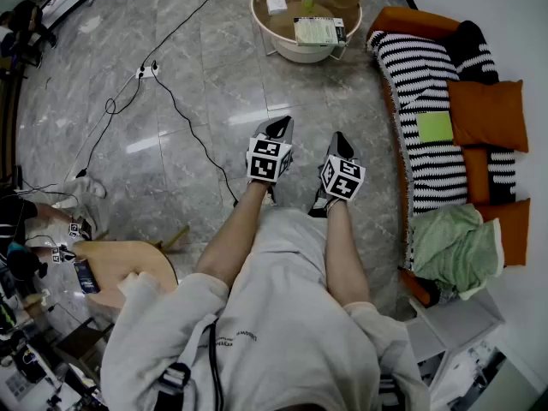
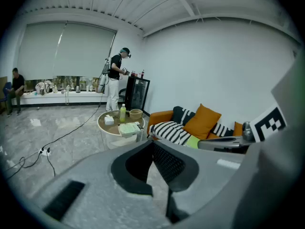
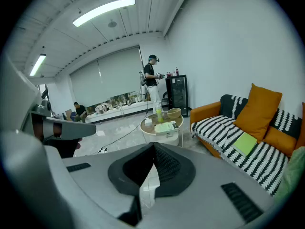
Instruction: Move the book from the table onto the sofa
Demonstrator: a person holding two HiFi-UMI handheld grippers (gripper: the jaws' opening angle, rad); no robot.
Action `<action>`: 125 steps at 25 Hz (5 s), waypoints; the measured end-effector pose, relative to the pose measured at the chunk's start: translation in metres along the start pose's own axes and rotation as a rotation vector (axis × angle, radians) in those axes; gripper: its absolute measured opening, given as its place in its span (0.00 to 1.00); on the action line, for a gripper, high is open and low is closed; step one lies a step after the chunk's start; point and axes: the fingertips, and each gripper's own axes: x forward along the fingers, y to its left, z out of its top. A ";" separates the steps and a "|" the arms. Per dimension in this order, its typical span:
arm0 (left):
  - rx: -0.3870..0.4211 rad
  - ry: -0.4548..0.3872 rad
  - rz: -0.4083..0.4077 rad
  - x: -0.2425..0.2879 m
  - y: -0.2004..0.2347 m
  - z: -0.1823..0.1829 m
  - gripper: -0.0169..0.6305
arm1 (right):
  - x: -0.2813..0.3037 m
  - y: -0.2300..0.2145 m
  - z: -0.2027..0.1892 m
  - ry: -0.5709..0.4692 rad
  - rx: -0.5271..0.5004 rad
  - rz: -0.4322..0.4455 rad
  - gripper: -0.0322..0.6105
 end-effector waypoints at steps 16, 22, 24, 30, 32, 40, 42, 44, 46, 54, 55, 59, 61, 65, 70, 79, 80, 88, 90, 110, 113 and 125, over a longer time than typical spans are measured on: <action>-0.049 0.001 -0.060 -0.036 0.078 -0.025 0.04 | 0.005 0.076 -0.012 -0.007 -0.052 -0.091 0.06; -0.089 0.000 -0.116 -0.033 0.084 -0.028 0.04 | 0.020 0.090 -0.014 0.018 -0.021 -0.033 0.06; -0.125 -0.006 -0.112 -0.034 0.093 -0.028 0.04 | 0.025 0.097 -0.017 0.039 -0.040 -0.011 0.06; -0.257 -0.094 -0.158 -0.034 0.106 -0.008 0.04 | 0.047 0.101 -0.011 0.048 -0.007 0.010 0.06; -0.246 -0.094 -0.157 -0.033 0.112 -0.005 0.04 | 0.058 0.109 -0.009 0.054 -0.024 0.027 0.06; -0.144 -0.072 -0.120 0.000 0.131 0.023 0.04 | 0.106 0.107 0.015 0.058 -0.023 0.060 0.06; -0.118 -0.073 -0.117 0.014 0.131 0.035 0.04 | 0.119 0.100 0.028 0.052 -0.010 0.058 0.06; -0.097 -0.087 -0.119 0.026 0.130 0.050 0.04 | 0.132 0.093 0.041 0.047 0.000 0.062 0.06; -0.076 -0.104 -0.118 0.039 0.131 0.066 0.04 | 0.146 0.087 0.052 0.044 0.007 0.074 0.06; -0.045 -0.089 -0.090 0.098 0.133 0.103 0.04 | 0.186 0.051 0.067 0.067 0.087 0.096 0.06; -0.047 -0.084 -0.091 0.106 0.131 0.107 0.04 | 0.191 0.042 0.074 0.056 0.109 0.088 0.06; -0.048 -0.047 -0.111 0.125 0.126 0.112 0.04 | 0.208 0.021 0.094 0.011 0.186 0.068 0.06; -0.027 -0.018 -0.085 0.134 0.134 0.110 0.04 | 0.220 0.019 0.094 0.017 0.203 0.076 0.06; -0.037 0.037 -0.016 0.149 0.157 0.100 0.04 | 0.238 0.020 0.080 0.077 0.222 0.134 0.06; -0.098 0.062 0.028 0.177 0.166 0.100 0.04 | 0.259 0.001 0.093 0.075 0.304 0.148 0.06; -0.038 0.093 0.066 0.202 0.173 0.119 0.04 | 0.289 -0.015 0.095 0.177 0.208 0.127 0.06; -0.046 0.083 0.078 0.202 0.176 0.123 0.04 | 0.291 -0.018 0.096 0.178 0.212 0.120 0.06; -0.071 0.061 0.071 0.216 0.178 0.136 0.04 | 0.293 -0.039 0.090 0.206 0.185 0.085 0.06; -0.075 0.062 0.067 0.225 0.179 0.139 0.04 | 0.293 -0.052 0.094 0.194 0.197 0.060 0.06; 0.148 0.129 -0.158 0.340 0.157 0.198 0.04 | 0.353 -0.104 0.141 0.124 0.379 -0.093 0.06; 0.125 0.145 -0.160 0.353 0.175 0.198 0.04 | 0.371 -0.095 0.137 0.159 0.363 -0.077 0.06; 0.192 0.300 -0.318 0.457 0.217 0.223 0.04 | 0.441 -0.089 0.116 0.230 0.600 -0.220 0.06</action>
